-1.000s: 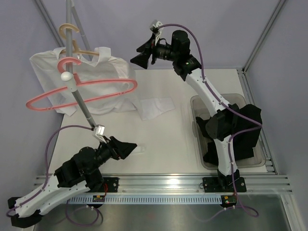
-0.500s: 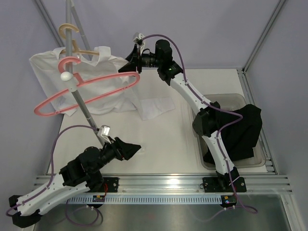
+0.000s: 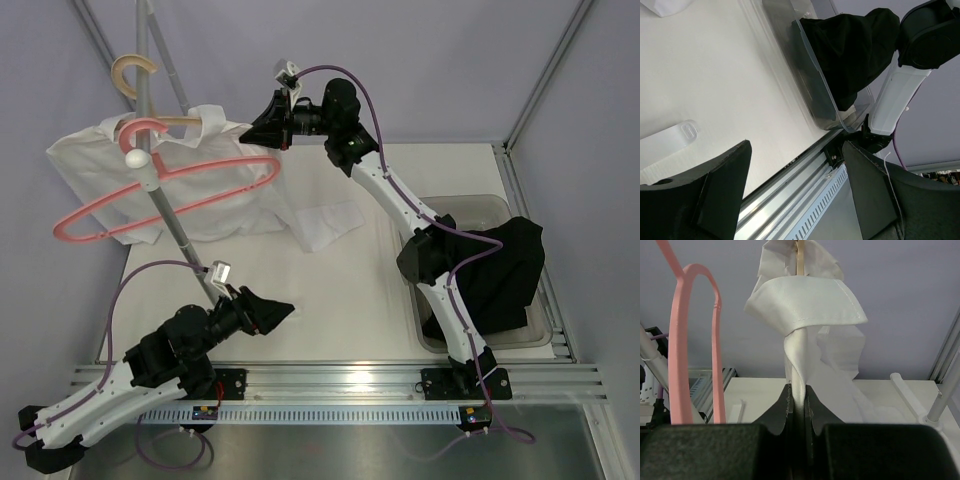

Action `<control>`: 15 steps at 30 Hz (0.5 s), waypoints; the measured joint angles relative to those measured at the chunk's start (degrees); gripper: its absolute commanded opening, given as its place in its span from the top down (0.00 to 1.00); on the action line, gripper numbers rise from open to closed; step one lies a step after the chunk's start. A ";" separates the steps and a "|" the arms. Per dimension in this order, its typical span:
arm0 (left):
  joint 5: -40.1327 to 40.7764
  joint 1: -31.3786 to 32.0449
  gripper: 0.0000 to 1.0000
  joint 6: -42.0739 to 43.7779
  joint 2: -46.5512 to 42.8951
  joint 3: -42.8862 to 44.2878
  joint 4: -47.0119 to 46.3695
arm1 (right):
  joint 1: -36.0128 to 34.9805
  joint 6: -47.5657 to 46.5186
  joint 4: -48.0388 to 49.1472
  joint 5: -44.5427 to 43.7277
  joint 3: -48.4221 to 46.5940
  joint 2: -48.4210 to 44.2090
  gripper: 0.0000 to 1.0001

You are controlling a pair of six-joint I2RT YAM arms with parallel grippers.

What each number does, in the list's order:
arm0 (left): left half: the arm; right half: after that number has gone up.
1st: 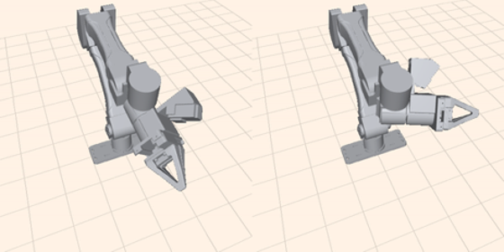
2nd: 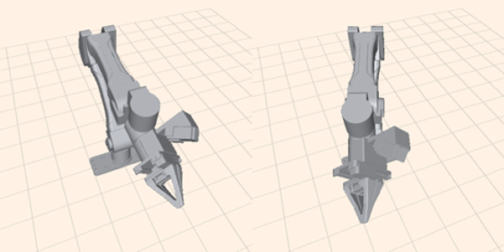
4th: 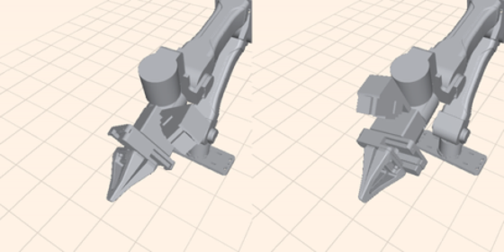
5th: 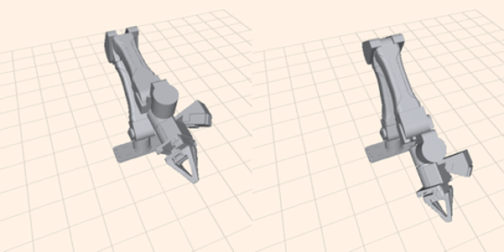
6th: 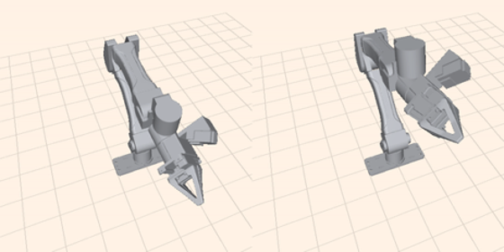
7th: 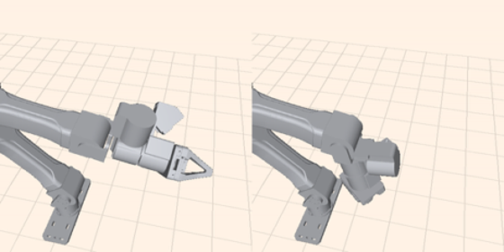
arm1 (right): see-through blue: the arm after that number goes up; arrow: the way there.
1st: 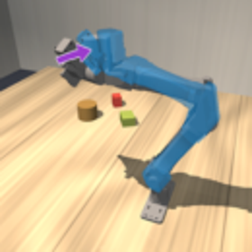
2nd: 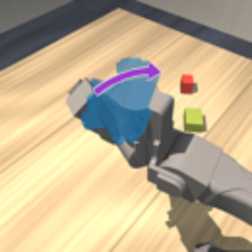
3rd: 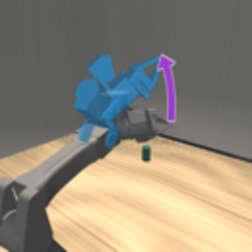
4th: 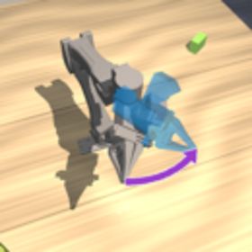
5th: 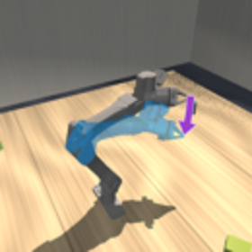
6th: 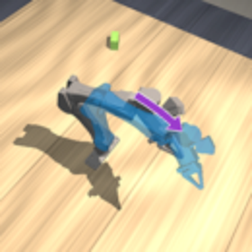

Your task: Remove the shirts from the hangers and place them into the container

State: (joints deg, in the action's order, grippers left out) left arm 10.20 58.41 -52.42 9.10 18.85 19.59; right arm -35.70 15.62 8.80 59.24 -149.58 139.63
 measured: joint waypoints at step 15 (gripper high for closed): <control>-1.73 0.00 0.22 -0.02 1.25 -1.07 -3.58 | -0.63 1.55 1.09 -0.04 -2.97 0.07 1.00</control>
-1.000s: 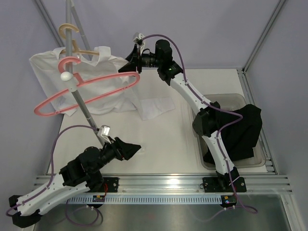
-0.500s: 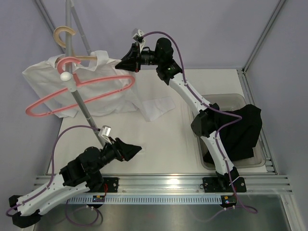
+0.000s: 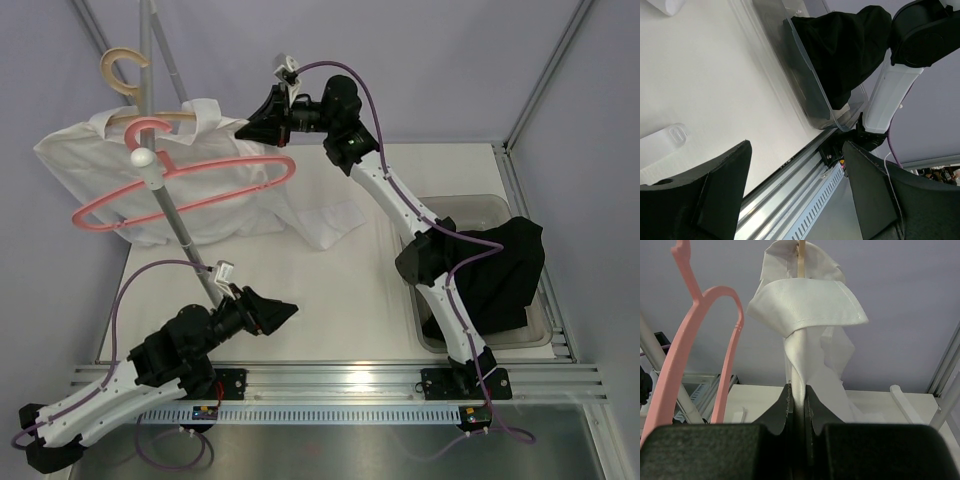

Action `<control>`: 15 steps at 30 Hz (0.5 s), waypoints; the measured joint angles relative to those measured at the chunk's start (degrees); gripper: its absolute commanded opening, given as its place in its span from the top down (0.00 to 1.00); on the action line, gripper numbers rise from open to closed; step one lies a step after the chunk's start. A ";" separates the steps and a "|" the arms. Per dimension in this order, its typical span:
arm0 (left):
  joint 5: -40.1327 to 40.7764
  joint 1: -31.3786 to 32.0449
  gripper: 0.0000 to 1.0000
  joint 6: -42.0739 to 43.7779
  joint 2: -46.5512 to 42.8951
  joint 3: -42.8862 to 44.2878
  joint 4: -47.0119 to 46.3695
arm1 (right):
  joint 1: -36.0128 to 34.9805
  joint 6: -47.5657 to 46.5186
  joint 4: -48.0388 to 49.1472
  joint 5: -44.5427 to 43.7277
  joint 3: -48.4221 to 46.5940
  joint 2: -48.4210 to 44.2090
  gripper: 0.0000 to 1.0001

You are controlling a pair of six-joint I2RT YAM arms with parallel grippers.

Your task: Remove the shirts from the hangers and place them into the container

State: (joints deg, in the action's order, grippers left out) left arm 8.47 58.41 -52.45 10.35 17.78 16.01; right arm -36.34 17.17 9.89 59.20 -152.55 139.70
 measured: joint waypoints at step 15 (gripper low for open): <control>-1.07 0.00 0.21 -0.09 0.00 -0.59 -0.72 | -4.00 -2.58 -3.06 -1.81 -3.82 0.57 1.00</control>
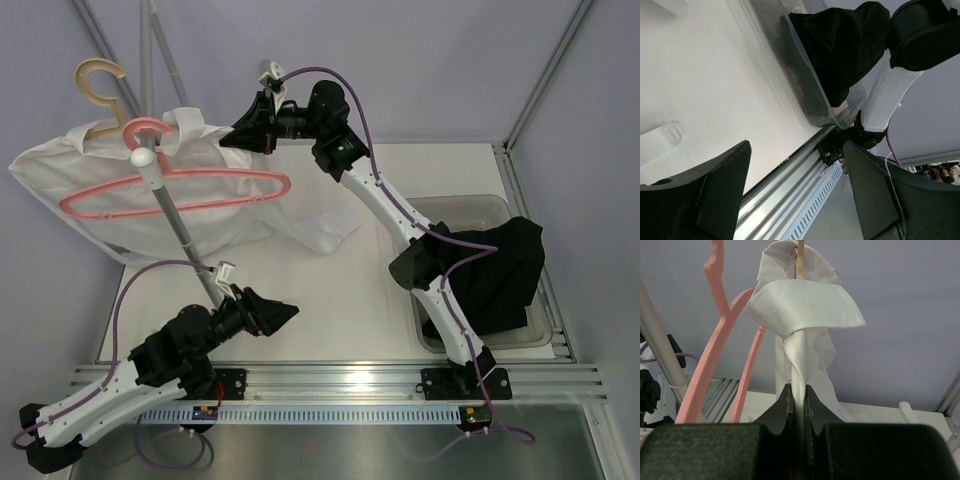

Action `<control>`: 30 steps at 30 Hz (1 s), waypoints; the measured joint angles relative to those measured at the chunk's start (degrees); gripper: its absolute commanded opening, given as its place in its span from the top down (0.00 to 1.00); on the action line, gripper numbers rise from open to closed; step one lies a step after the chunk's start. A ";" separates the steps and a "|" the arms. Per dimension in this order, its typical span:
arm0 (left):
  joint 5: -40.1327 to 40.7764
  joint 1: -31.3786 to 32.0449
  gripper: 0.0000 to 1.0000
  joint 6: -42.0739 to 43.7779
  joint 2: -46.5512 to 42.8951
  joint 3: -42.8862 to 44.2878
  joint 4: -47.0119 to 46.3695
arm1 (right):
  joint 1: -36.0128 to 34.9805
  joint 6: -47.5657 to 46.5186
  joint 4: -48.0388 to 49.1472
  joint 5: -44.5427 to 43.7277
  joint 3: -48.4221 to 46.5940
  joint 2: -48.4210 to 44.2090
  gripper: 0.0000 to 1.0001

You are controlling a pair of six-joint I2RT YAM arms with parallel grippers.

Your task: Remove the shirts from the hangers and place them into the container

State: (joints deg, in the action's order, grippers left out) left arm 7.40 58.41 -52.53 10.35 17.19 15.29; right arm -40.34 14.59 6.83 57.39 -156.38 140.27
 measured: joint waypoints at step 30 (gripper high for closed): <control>-2.21 3.41 0.27 7.50 19.87 4.72 -3.78 | 16.31 -1.55 -8.55 -44.89 57.72 -28.46 1.00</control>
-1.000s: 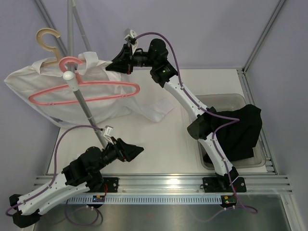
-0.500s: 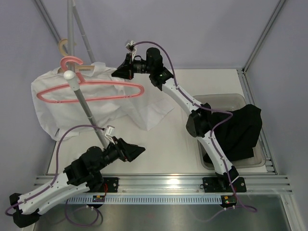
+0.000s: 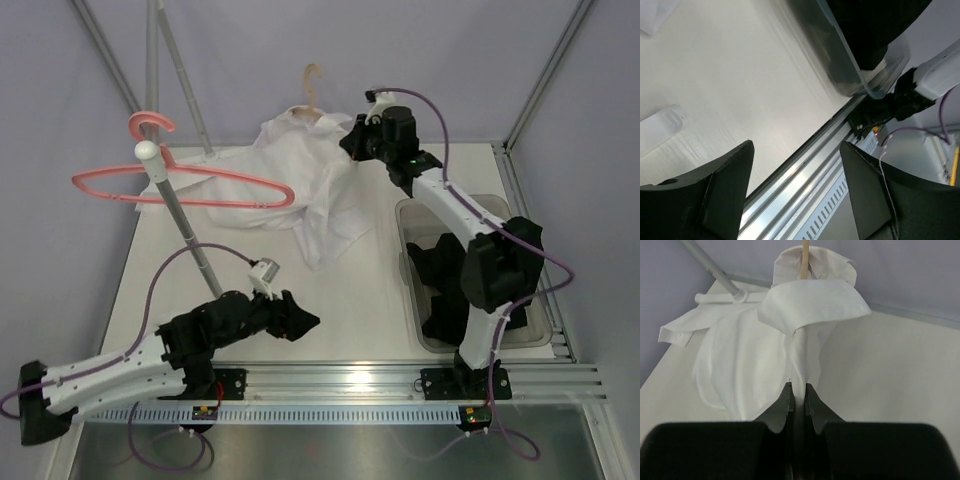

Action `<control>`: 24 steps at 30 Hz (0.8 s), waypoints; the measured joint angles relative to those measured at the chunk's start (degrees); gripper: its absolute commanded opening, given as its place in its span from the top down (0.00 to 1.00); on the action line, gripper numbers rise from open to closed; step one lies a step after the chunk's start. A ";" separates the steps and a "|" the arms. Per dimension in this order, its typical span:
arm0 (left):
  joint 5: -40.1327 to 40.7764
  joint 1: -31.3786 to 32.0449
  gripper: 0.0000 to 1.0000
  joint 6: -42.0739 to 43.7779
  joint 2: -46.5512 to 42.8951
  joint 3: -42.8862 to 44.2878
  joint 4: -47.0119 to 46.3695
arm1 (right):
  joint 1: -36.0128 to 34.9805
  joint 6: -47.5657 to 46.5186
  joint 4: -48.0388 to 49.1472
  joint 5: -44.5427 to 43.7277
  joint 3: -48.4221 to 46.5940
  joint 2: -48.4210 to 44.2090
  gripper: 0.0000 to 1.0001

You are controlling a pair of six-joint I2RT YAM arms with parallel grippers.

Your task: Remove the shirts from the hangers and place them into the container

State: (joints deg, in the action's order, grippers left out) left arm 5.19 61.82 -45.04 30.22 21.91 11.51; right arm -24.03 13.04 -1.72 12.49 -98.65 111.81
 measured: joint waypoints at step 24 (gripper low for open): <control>20.65 17.88 0.21 28.48 38.51 81.09 22.75 | -0.94 -0.72 -31.41 -11.21 34.97 -78.05 1.00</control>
State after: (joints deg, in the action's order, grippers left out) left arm 25.85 79.70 -16.56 68.73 103.00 34.26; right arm -24.97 12.32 -33.12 1.28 -63.68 33.76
